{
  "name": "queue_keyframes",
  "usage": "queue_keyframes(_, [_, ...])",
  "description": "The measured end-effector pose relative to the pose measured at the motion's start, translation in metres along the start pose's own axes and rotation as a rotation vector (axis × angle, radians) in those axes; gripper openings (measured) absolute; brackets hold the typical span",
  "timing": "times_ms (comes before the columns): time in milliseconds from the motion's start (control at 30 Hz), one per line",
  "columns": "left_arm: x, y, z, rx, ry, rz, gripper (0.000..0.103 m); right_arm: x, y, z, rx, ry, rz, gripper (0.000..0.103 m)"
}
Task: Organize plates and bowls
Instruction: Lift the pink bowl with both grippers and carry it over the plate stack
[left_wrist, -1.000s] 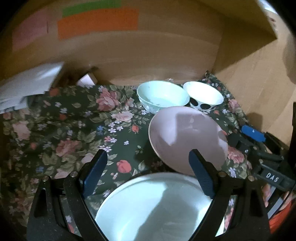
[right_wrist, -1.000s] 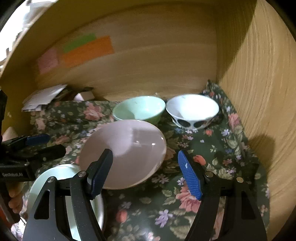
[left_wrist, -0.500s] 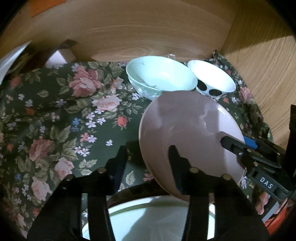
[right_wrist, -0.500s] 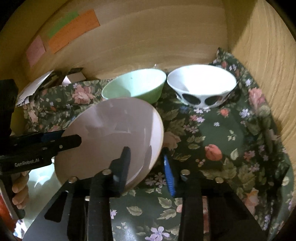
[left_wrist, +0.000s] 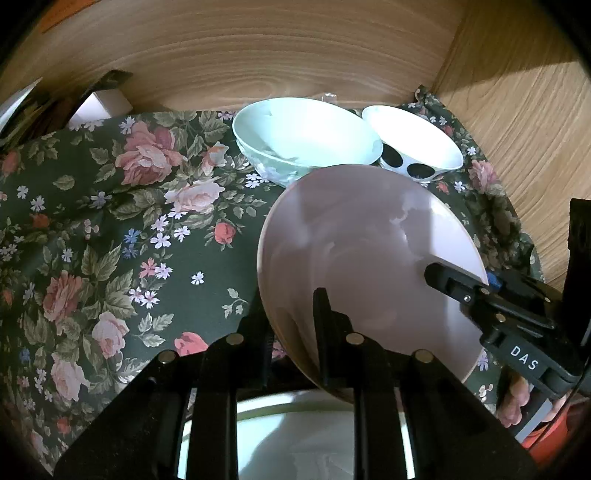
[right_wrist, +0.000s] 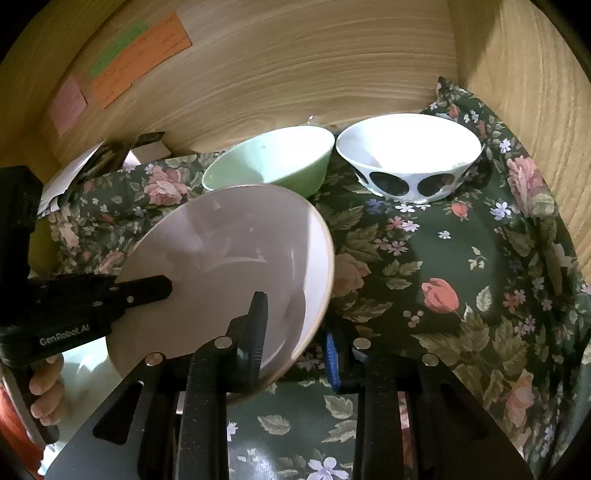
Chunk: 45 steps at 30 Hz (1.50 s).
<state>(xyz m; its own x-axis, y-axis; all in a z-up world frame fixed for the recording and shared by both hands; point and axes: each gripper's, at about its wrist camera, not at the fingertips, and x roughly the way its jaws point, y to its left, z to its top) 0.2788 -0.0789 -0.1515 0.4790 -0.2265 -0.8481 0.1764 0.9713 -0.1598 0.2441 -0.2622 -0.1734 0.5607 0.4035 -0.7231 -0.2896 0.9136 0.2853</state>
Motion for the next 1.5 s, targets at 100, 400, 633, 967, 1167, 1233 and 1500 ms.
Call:
queue_keyframes(100, [-0.003, -0.003, -0.002, 0.005, -0.006, -0.004, 0.019, -0.008, 0.001, 0.000, 0.004, -0.015, -0.006, 0.025])
queue_keyframes(400, [-0.029, -0.008, -0.009, 0.007, -0.054, -0.018, 0.020, -0.035, 0.015, 0.003, -0.012, -0.074, -0.014, 0.025])
queue_keyframes(633, [-0.061, -0.004, -0.021, 0.006, -0.117, -0.009, 0.020, -0.056, 0.034, 0.001, -0.034, -0.113, -0.010, 0.025])
queue_keyframes(967, [-0.099, 0.013, -0.040, -0.024, -0.164, 0.004, 0.020, -0.074, 0.070, -0.005, -0.080, -0.143, 0.011, 0.025])
queue_keyframes(1167, [-0.121, 0.026, -0.061, -0.051, -0.198, 0.026, 0.020, -0.079, 0.094, -0.014, -0.111, -0.154, 0.041, 0.025])
queue_keyframes(1233, [-0.128, 0.031, -0.068, -0.064, -0.210, 0.035, 0.020, -0.078, 0.103, -0.018, -0.120, -0.153, 0.058, 0.025])
queue_keyframes(1500, [-0.154, 0.061, -0.102, -0.125, -0.245, 0.080, 0.020, -0.073, 0.140, -0.027, -0.168, -0.146, 0.118, 0.025])
